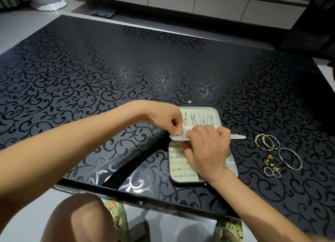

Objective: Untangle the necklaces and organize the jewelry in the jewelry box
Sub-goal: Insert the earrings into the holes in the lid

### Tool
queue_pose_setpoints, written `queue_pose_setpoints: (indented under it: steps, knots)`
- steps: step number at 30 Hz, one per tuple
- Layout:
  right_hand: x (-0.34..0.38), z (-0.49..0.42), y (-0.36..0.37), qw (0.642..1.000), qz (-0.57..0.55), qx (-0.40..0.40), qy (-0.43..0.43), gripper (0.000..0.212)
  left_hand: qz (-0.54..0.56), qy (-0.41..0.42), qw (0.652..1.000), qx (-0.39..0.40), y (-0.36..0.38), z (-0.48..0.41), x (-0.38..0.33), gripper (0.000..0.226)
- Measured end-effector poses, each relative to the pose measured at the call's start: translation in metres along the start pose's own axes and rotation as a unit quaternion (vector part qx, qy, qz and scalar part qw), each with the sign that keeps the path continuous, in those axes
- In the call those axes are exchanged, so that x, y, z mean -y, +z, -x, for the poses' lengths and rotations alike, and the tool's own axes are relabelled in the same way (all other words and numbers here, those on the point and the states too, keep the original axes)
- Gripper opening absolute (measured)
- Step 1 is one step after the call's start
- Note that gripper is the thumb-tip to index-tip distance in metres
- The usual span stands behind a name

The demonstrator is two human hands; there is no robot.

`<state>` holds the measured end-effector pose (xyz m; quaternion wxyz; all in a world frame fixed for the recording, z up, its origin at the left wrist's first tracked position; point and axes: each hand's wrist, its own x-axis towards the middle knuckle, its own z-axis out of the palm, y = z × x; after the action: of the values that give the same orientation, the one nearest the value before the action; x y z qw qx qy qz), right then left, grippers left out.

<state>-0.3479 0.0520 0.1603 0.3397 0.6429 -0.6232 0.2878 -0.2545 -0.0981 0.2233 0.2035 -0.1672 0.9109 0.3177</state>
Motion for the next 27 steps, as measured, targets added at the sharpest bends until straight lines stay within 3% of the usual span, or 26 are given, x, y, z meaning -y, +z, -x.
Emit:
queue_pose_setpoints:
  steps: [4, 9, 13, 16, 20, 22, 24, 27]
  knots:
    - [-0.003, -0.003, 0.000, 1.000, -0.007, 0.004, 0.020, 0.041, 0.077, -0.021, 0.994, -0.081, 0.002, 0.018, 0.002, 0.014]
    - [-0.003, -0.010, -0.004, 0.998, 0.009, 0.041, 0.052, 0.032, 0.282, 0.030, 0.949, -0.139, 0.022, 0.056, -0.004, 0.033]
    - [-0.003, -0.016, -0.011, 0.989, 0.039, 0.126, 0.067, 0.048, 0.290, 0.022, 0.922, -0.256, 0.040, 0.054, -0.014, 0.016]
    - [-0.008, -0.013, -0.028, 0.988, 0.043, 0.130, 0.074, 0.055, 0.234, -0.024, 0.900, -0.367, 0.048, 0.040, -0.015, 0.008]
    - [-0.036, 0.009, -0.064, 0.981, 0.074, 0.119, 0.135, 0.029, 0.271, -0.079, 0.838, -0.467, 0.056, 0.026, -0.014, 0.012]
    - [-0.065, 0.026, -0.084, 0.943, 0.139, 0.221, 0.206, 0.012, 0.306, -0.091, 0.810, -0.492, 0.062, 0.018, -0.019, 0.019]
    - [-0.094, 0.041, -0.097, 0.870, 0.171, 0.355, 0.295, 0.015, 0.324, -0.106, 0.794, -0.504, 0.067, 0.014, -0.022, 0.027]
    - [-0.124, 0.055, -0.105, 0.814, 0.153, 0.399, 0.393, 0.020, 0.325, -0.116, 0.790, -0.506, 0.072, 0.009, -0.023, 0.037]
